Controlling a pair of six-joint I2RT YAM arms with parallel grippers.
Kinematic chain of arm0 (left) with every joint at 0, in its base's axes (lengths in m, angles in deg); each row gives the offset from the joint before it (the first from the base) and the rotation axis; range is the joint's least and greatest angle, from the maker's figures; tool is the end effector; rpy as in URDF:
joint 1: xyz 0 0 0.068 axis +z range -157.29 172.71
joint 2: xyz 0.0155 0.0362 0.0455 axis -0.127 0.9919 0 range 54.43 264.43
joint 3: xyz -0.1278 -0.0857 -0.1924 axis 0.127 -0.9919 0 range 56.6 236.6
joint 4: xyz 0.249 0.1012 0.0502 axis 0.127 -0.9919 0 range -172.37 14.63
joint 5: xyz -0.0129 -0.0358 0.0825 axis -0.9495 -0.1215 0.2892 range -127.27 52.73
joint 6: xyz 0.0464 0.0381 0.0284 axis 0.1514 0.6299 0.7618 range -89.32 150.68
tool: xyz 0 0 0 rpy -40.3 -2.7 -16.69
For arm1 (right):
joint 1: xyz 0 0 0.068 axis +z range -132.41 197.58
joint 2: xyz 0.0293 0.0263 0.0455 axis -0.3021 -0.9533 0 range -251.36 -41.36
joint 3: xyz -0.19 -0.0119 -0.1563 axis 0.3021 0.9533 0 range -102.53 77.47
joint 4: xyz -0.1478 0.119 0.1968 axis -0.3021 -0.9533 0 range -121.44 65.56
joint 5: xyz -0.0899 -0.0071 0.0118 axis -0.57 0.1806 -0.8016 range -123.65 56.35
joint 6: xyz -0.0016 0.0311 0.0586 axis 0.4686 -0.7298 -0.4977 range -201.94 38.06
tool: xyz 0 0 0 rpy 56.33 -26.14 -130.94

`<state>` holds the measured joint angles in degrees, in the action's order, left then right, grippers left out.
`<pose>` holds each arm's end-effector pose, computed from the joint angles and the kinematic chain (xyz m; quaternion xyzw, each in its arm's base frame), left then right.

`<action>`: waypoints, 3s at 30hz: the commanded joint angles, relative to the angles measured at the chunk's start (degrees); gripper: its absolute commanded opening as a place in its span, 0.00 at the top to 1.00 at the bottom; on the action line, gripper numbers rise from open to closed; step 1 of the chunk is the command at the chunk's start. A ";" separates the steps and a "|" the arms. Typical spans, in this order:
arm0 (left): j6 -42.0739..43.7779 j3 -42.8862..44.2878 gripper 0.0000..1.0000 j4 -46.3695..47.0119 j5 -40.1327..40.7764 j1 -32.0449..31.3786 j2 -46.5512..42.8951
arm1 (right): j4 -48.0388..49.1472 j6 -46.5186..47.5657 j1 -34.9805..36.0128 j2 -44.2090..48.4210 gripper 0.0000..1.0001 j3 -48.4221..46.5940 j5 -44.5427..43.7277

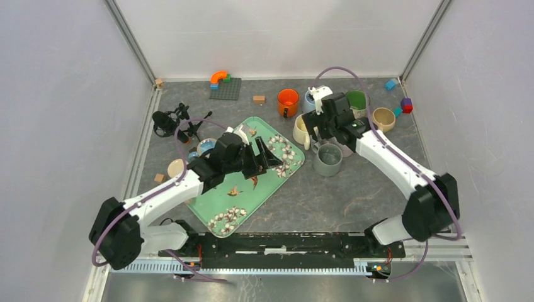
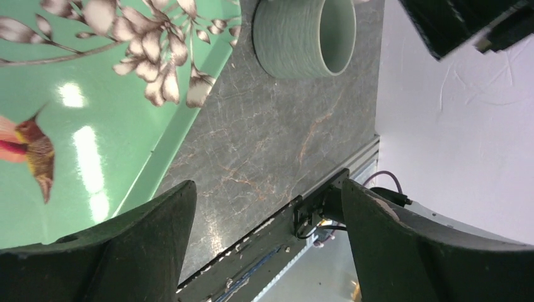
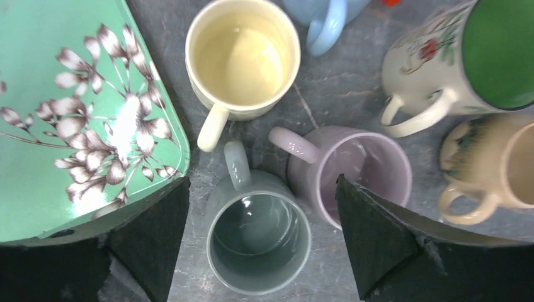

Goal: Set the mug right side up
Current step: Turn over the cup on the tray.

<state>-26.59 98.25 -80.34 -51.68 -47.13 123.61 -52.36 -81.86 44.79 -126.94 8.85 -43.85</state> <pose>0.2202 -0.2007 0.2015 -0.0723 0.8689 -0.4305 0.2334 0.3199 0.1540 0.2429 -0.1838 0.9019 0.0099 0.3908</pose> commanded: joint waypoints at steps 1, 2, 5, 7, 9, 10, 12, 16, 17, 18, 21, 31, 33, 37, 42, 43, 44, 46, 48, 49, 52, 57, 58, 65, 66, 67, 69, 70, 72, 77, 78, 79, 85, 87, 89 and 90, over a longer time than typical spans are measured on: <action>6.34 3.93 0.08 -7.45 7.01 0.42 -4.98 | 3.10 -1.89 -0.25 7.64 0.06 1.46 -0.36; 6.94 4.27 0.06 -9.16 8.76 0.41 -5.81 | 3.98 -2.15 -0.24 9.12 0.03 2.17 0.05; 8.76 5.94 0.03 -15.01 15.38 0.63 -8.87 | 7.06 -3.75 -0.25 12.80 0.02 5.03 2.72; 9.60 7.34 0.00 -19.32 20.63 0.97 -10.53 | 9.01 -5.17 -0.23 14.84 0.02 6.90 4.97; 10.45 8.83 0.00 -23.51 25.19 1.29 -12.03 | 11.25 -6.72 -0.23 16.53 0.02 8.95 6.99; 10.83 9.65 0.00 -25.86 27.72 1.29 -12.93 | 12.33 -7.45 -0.23 17.36 0.02 10.21 7.98; 11.38 11.12 0.00 -29.83 32.41 1.56 -14.73 | 14.37 -8.57 -0.24 18.51 0.02 11.91 9.51; 11.71 13.11 0.00 -36.47 40.37 2.99 -17.21 | 16.20 -9.97 -0.24 19.32 0.02 13.56 11.93; 11.91 13.51 0.00 -37.98 41.37 3.79 -17.11 | 16.39 -10.16 -0.28 19.38 0.02 13.69 12.55; 12.36 13.99 0.00 -38.87 41.74 5.06 -16.72 | 16.59 -10.35 -0.24 19.46 0.02 13.82 13.07; 14.04 15.58 0.00 -40.64 41.74 9.30 -14.81 | 17.58 -10.68 -0.29 20.44 0.02 14.74 14.02; 19.70 18.45 0.00 -35.31 38.98 19.84 -5.12 | 18.90 -10.45 -0.26 23.49 0.02 17.07 14.52; 20.55 18.39 0.00 -32.93 36.33 22.39 -3.34 | 18.92 -10.23 -0.25 23.88 0.02 17.20 14.81; 21.87 18.42 0.00 -28.85 31.45 26.12 -0.06 | 18.82 -9.89 -0.23 24.34 0.02 17.04 15.13; 22.87 18.64 0.00 -26.44 28.56 29.47 4.29 | 19.15 -9.61 -0.27 25.01 0.02 17.24 15.71; 22.85 18.36 0.00 -25.54 27.39 29.98 4.72 | 19.21 -9.51 -0.24 25.11 0.02 17.37 15.80; 22.88 18.06 0.00 -24.90 26.54 30.24 5.13 | 19.31 -9.48 -0.22 25.25 0.02 17.50 15.82; 22.98 17.99 0.00 -24.69 25.47 30.24 6.06 | 19.30 -9.53 -0.23 25.34 0.02 17.77 15.80; 23.01 17.50 0.00 -24.07 23.85 30.19 6.48 | 19.32 -9.40 -0.25 25.56 0.02 17.91 15.82; 23.01 17.05 0.00 -23.50 22.94 30.28 6.33 | 19.46 -9.35 -0.29 25.63 0.02 17.99 15.81; 23.08 16.10 0.00 -21.98 20.48 30.20 6.20 | 19.53 -9.19 -0.23 25.97 0.02 18.06 15.70; 21.54 15.28 0.00 -21.64 17.85 29.59 5.99 | 19.65 -9.18 -0.30 26.05 0.02 18.30 15.80; 20.84 14.99 0.00 -21.56 17.65 29.15 5.75 | 19.65 -9.07 -0.24 26.08 0.02 18.35 15.78; 16.50 13.86 0.00 -21.65 18.84 23.25 3.87 | 19.86 -8.92 -0.28 26.33 0.02 18.78 15.67; 15.95 13.81 0.00 -21.99 19.55 22.14 3.66 | 19.92 -8.93 -0.30 26.34 0.02 18.79 15.70; 15.28 13.81 0.00 -22.45 20.47 20.55 3.36 | 19.76 -8.87 -0.29 26.41 0.02 18.79 15.56; 14.17 13.49 0.00 -22.64 21.80 18.16 2.61 | 19.77 -8.87 -0.24 26.52 0.02 18.87 15.48; 13.60 13.23 0.00 -22.69 21.93 17.08 2.26 | 19.81 -8.92 -0.24 26.65 0.02 18.96 15.47; 12.69 12.93 0.00 -22.77 21.95 15.05 2.00 | 19.79 -8.83 -0.22 26.69 0.02 19.04 15.44; 10.97 12.24 0.00 -22.73 22.27 9.80 2.17 | 19.82 -8.78 -0.22 26.66 0.02 19.22 15.35; 10.71 12.14 0.00 -22.60 22.31 8.56 2.26 | 19.79 -8.78 -0.22 26.69 0.02 19.30 15.19; 10.57 12.01 0.00 -22.44 22.35 7.58 2.26 | 19.83 -8.84 -0.23 26.78 0.02 19.31 15.11; 12.61 12.04 0.00 -26.12 25.43 5.03 0.21 | 20.09 -8.69 -0.30 27.88 0.02 19.70 14.61; 14.32 12.37 0.00 -28.50 27.91 5.03 -1.85 | 20.43 -8.68 -0.28 28.32 0.02 20.08 14.55; 16.47 13.14 0.00 -31.08 29.84 5.03 -3.77 | 20.82 -8.78 -0.26 28.62 0.02 20.58 14.46; 17.84 13.55 0.00 -32.51 30.76 5.03 -4.43 | 20.98 -8.99 -0.28 28.62 0.02 20.83 14.55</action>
<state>-13.17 110.47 -107.79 -26.81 -42.23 123.81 -34.51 -91.13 44.79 -99.91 28.88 -28.70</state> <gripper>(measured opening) 0.994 0.979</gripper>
